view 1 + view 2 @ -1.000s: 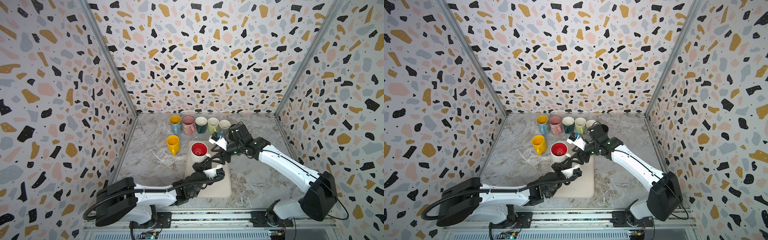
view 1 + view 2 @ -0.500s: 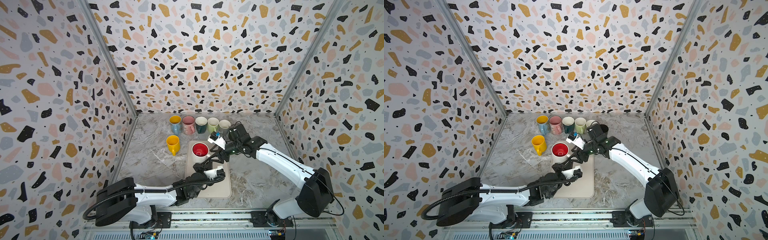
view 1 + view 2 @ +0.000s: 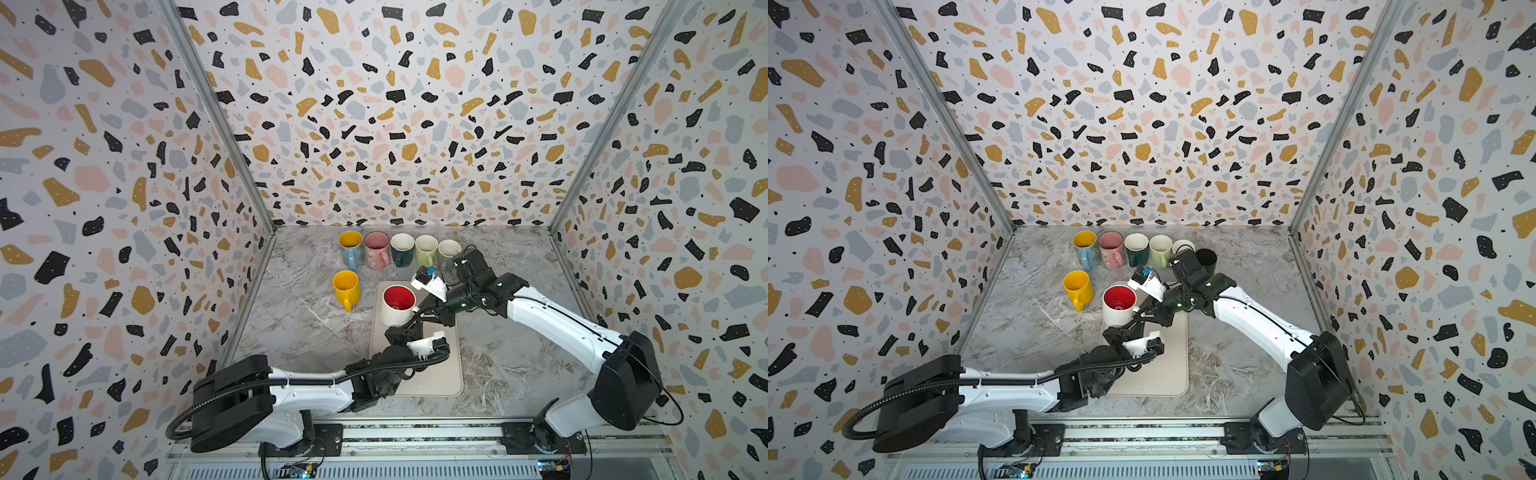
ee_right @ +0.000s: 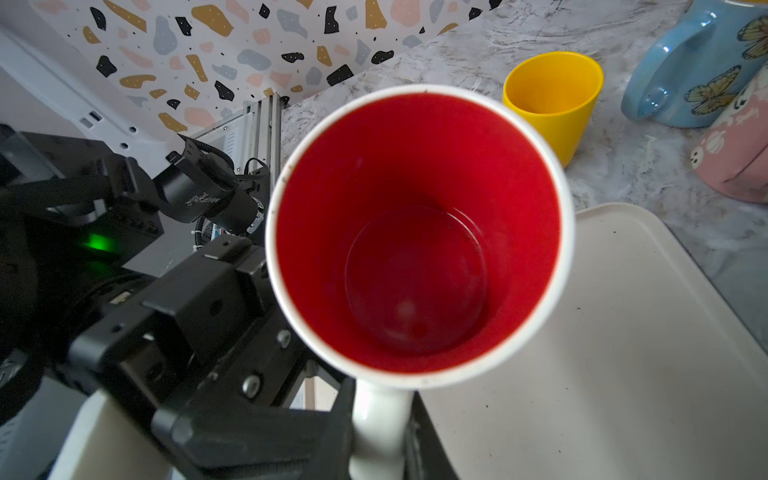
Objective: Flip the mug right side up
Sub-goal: 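Open the left gripper and withdraw it while the right holds the mug upright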
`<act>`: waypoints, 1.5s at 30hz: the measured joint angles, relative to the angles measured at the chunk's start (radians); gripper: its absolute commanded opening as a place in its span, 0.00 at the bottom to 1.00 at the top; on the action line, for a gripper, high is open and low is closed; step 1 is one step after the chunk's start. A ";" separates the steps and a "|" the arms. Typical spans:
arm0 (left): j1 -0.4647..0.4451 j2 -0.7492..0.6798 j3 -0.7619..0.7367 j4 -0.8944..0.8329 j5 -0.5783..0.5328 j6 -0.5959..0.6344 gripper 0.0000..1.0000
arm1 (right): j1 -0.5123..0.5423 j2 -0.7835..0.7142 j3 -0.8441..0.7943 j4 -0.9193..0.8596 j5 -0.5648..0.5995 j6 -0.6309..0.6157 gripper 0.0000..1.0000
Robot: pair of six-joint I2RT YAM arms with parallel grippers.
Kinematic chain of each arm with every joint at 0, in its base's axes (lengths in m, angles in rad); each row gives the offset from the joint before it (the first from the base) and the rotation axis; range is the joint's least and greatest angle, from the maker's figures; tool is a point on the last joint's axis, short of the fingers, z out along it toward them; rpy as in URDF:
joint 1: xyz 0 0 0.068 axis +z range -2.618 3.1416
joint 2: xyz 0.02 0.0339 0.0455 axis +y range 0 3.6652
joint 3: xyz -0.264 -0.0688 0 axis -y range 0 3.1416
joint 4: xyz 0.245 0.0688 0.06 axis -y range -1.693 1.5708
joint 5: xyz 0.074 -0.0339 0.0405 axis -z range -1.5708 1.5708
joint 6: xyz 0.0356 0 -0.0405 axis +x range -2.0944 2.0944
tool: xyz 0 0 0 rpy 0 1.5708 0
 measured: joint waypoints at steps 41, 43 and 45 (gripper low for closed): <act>-0.014 -0.156 0.084 -0.087 -0.196 -0.202 0.35 | -0.035 -0.126 -0.191 0.235 0.415 0.286 0.00; -0.002 -0.167 0.089 -0.113 -0.204 -0.235 0.37 | -0.041 -0.143 -0.210 0.251 0.465 0.309 0.00; 0.029 -0.172 0.107 -0.158 -0.207 -0.286 0.39 | -0.046 -0.161 -0.234 0.260 0.515 0.335 0.00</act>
